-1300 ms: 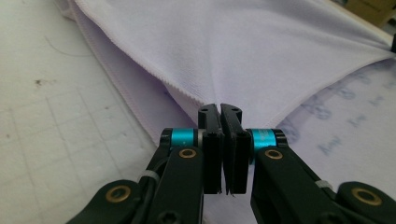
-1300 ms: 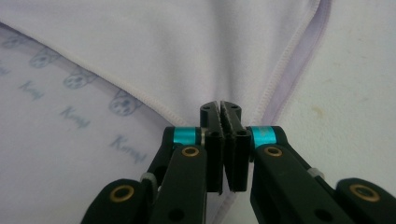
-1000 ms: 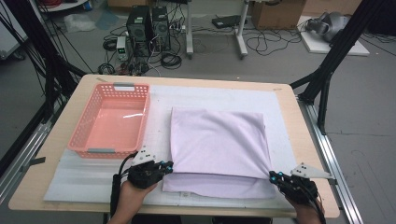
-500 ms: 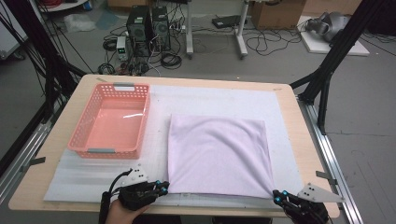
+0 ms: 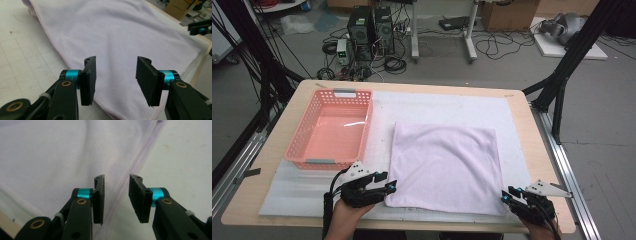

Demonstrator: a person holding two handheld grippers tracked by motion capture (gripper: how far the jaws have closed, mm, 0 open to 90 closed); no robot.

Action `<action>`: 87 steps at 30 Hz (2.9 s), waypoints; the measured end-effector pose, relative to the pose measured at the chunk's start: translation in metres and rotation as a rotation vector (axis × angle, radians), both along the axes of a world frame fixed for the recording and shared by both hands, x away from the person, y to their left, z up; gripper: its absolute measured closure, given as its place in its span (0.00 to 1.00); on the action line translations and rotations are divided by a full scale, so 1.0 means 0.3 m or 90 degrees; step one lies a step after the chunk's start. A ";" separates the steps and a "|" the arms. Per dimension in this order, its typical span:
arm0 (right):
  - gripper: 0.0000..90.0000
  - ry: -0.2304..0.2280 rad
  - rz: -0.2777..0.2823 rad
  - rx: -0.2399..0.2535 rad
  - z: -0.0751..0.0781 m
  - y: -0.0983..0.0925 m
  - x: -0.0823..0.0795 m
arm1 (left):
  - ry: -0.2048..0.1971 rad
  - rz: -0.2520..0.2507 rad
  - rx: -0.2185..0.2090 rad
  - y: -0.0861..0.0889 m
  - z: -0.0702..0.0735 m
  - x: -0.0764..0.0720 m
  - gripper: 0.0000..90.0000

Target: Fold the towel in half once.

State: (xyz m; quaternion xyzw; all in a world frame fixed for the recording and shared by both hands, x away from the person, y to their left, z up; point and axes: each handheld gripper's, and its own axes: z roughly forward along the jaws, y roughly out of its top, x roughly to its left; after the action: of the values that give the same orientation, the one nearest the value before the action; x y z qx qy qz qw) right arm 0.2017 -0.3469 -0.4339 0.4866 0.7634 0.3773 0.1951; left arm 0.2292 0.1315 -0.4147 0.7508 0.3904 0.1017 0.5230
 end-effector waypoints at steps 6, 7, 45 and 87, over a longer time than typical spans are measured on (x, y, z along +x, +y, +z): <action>0.97 0.026 0.019 -0.049 -0.027 0.034 0.065 | 0.002 0.014 0.010 0.005 -0.008 0.025 0.55; 0.97 0.020 0.009 -0.083 -0.017 0.033 0.057 | 0.002 0.015 0.011 0.003 -0.008 0.030 0.55; 0.77 -0.026 -0.022 0.004 0.006 -0.059 0.384 | -0.029 0.146 0.030 -0.167 0.035 0.551 0.48; 0.94 -0.187 -0.089 -0.002 0.088 0.031 0.764 | -0.142 0.239 0.033 -0.157 0.000 0.730 0.91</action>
State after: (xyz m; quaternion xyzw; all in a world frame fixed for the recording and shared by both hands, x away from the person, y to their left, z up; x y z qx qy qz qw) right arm 0.4308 -0.3377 -0.4075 0.4778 0.6913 0.4290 0.3312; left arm 0.4481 0.0843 -0.4148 0.6624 0.4604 0.2896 0.5151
